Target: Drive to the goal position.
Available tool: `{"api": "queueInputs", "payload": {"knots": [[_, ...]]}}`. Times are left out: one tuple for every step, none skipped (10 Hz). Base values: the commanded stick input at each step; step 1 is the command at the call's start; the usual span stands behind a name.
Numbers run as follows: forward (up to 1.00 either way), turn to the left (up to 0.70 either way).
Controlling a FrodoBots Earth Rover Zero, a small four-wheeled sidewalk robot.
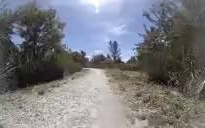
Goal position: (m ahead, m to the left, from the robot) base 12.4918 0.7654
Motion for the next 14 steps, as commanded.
{"api": "queueInputs", "payload": {"knots": [[0.70,0.00],[0.70,0.00],[0.70,0.00],[0.70,0.00],[0.70,0.00],[0.70,0.00],[0.70,0.00],[0.70,0.00],[0.70,0.00],[0.70,0.00],[0.70,0.00],[0.70,0.00],[0.70,0.00],[0.70,0.00]]}}
